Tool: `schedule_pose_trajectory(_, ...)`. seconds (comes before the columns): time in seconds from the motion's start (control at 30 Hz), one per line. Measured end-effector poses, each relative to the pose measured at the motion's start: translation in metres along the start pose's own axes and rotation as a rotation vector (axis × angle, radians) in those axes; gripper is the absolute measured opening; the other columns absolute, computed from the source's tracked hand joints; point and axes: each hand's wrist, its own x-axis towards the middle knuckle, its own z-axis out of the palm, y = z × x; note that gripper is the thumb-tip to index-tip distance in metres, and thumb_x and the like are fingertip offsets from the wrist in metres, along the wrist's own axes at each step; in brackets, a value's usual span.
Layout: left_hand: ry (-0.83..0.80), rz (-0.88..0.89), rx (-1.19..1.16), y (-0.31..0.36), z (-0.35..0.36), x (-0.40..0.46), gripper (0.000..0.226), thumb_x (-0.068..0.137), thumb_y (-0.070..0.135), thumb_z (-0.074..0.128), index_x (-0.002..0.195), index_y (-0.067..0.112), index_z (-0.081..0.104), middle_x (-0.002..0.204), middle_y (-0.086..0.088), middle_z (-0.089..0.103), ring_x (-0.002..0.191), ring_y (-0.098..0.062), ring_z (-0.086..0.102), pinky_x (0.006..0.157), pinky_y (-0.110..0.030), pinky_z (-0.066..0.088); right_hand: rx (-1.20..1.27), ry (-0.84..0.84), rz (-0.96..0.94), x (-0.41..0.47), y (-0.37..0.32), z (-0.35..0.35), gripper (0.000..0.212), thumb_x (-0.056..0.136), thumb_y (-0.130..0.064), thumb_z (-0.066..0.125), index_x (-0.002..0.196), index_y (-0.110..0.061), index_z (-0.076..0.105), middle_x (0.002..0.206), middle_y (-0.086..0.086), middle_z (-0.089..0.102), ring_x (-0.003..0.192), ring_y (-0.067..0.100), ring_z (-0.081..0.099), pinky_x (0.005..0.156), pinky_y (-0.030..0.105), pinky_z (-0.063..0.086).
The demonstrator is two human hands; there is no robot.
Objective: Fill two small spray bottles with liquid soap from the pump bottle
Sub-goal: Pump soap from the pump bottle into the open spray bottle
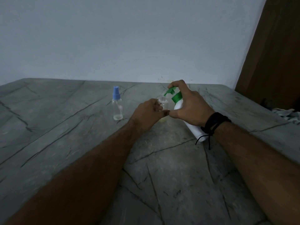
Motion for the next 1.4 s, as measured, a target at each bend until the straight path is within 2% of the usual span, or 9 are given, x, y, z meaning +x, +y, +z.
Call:
schedule_pose_trajectory(0.13,-0.013,-0.01,-0.007,-0.002,0.0004,0.001,0.053,0.079,0.053,0.071,0.119,0.02,0.062,0.096,0.012,0.067,0.081,0.002,0.059,0.063,-0.012,0.038,-0.005,-0.009,-0.003,0.0001,-0.0006,0.0002,0.077,0.07,-0.02,0.081,0.134,-0.032,0.041,0.089,-0.006,0.067,0.071,0.014,0.065,0.062,0.026,0.051)
schedule_pose_trajectory(0.2,-0.006,-0.008,-0.002,-0.0033,0.0008,0.0017,0.053,0.078,0.055,0.071,0.117,0.02,0.063,0.096,0.013,0.067,0.083,0.001,0.061,0.062,-0.012,0.037,-0.005,-0.016,0.002,0.0004,-0.0013,-0.0002,0.075,0.069,-0.018,0.081,0.131,-0.03,0.042,0.087,-0.009,0.066,0.07,0.011,0.064,0.06,0.023,0.048)
schedule_pose_trajectory(0.37,-0.007,-0.011,0.02,-0.0021,0.0013,0.0022,0.052,0.08,0.051,0.07,0.119,0.016,0.061,0.096,0.009,0.064,0.081,-0.005,0.058,0.062,-0.013,0.036,-0.001,-0.002,0.007,-0.0008,-0.0014,-0.0001,0.073,0.069,-0.018,0.082,0.129,-0.029,0.042,0.092,-0.003,0.068,0.073,0.016,0.066,0.065,0.033,0.055)
schedule_pose_trajectory(0.47,-0.008,-0.015,0.024,-0.0018,0.0013,0.0017,0.052,0.081,0.05,0.07,0.119,0.016,0.06,0.097,0.009,0.064,0.085,-0.008,0.059,0.063,-0.014,0.037,-0.005,-0.001,0.005,-0.0012,-0.0023,-0.0003,0.077,0.07,-0.019,0.081,0.134,-0.032,0.041,0.088,-0.004,0.066,0.07,0.016,0.065,0.063,0.03,0.053)
schedule_pose_trajectory(0.67,0.0,0.0,0.04,-0.0019,0.0012,0.002,0.052,0.08,0.055,0.07,0.115,0.017,0.062,0.097,0.007,0.067,0.08,-0.005,0.059,0.061,-0.015,0.037,-0.006,-0.004,0.008,-0.0004,-0.0014,0.0002,0.073,0.068,-0.02,0.083,0.128,-0.03,0.042,0.097,-0.002,0.069,0.076,0.018,0.068,0.07,0.038,0.058)
schedule_pose_trajectory(0.8,0.002,-0.009,0.014,-0.001,0.0006,0.0008,0.056,0.079,0.053,0.071,0.12,0.017,0.061,0.099,0.009,0.066,0.083,-0.005,0.059,0.062,-0.013,0.037,-0.021,0.013,0.003,-0.0006,-0.0003,-0.0004,0.076,0.069,-0.021,0.082,0.132,-0.032,0.041,0.093,-0.001,0.068,0.072,0.018,0.066,0.066,0.035,0.056)
schedule_pose_trajectory(0.93,0.0,-0.013,-0.002,-0.0002,0.0004,0.0,0.056,0.079,0.053,0.072,0.12,0.017,0.061,0.102,0.007,0.068,0.089,-0.009,0.063,0.066,-0.017,0.041,-0.006,-0.006,0.01,0.0003,-0.0006,0.0002,0.074,0.068,-0.019,0.082,0.129,-0.032,0.042,0.09,-0.006,0.067,0.071,0.014,0.065,0.063,0.028,0.052)
schedule_pose_trajectory(1.23,0.003,-0.013,-0.006,0.0016,-0.0001,-0.002,0.051,0.079,0.051,0.072,0.116,0.017,0.062,0.099,0.005,0.069,0.088,-0.011,0.064,0.076,-0.025,0.05,-0.015,-0.001,0.003,-0.0003,-0.0002,0.0004,0.076,0.068,-0.021,0.081,0.131,-0.033,0.041,0.094,-0.002,0.069,0.073,0.017,0.067,0.068,0.037,0.058)
schedule_pose_trajectory(1.4,0.0,-0.015,0.01,0.0025,-0.0013,-0.002,0.048,0.08,0.051,0.071,0.113,0.017,0.062,0.097,0.006,0.068,0.085,-0.009,0.062,0.068,-0.021,0.045,-0.01,-0.004,0.01,-0.0002,-0.0007,0.0004,0.073,0.068,-0.021,0.083,0.126,-0.031,0.041,0.097,-0.002,0.069,0.076,0.017,0.067,0.071,0.041,0.058)
